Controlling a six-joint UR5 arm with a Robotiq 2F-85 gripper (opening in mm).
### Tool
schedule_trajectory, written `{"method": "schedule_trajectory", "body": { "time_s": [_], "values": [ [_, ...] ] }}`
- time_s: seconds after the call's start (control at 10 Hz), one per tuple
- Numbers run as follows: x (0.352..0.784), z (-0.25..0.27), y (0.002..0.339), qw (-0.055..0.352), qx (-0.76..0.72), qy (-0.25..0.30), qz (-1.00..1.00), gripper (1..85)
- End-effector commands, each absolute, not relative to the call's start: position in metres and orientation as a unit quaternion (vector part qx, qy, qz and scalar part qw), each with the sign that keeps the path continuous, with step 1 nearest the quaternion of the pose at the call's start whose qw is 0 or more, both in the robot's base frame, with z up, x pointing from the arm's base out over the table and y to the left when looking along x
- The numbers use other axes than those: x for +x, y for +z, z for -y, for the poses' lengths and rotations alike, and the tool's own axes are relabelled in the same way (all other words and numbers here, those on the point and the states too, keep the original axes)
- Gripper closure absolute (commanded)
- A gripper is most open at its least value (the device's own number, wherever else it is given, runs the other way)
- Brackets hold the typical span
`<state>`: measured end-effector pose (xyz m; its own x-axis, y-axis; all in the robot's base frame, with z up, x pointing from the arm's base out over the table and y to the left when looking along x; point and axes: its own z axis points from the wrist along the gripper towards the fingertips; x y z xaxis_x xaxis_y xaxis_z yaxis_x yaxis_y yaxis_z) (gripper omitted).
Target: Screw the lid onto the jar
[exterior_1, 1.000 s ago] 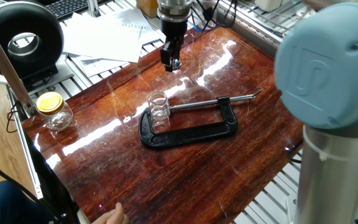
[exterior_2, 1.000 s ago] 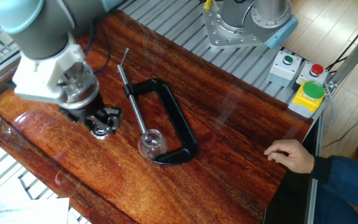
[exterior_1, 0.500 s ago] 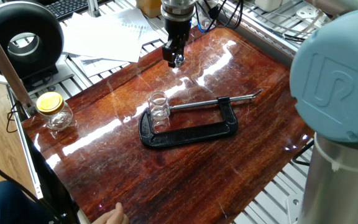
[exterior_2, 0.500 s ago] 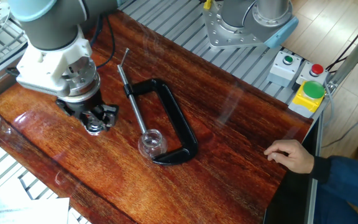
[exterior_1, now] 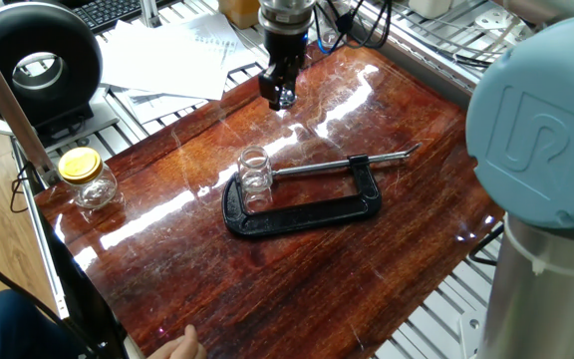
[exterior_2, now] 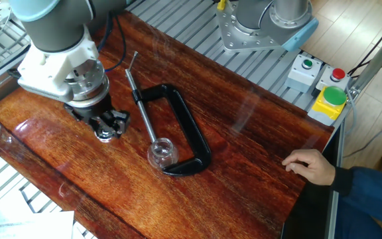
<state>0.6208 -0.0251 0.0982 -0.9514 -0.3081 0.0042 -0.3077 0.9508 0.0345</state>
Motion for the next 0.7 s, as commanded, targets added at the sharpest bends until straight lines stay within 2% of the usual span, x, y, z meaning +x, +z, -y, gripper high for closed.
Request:
{"method": "schedule_trajectory", "body": {
  "time_s": [0.0, 0.2, 0.6],
  "values": [
    [0.606, 0.0, 0.101, 0.01, 0.091, -0.021, 0.996, 84.3],
    [0.594, -0.027, 0.087, -0.008, 0.068, -0.032, 0.997, 84.3],
    [0.605, -0.012, 0.086, -0.015, 0.102, -0.012, 0.995, 84.3]
  ]
}}
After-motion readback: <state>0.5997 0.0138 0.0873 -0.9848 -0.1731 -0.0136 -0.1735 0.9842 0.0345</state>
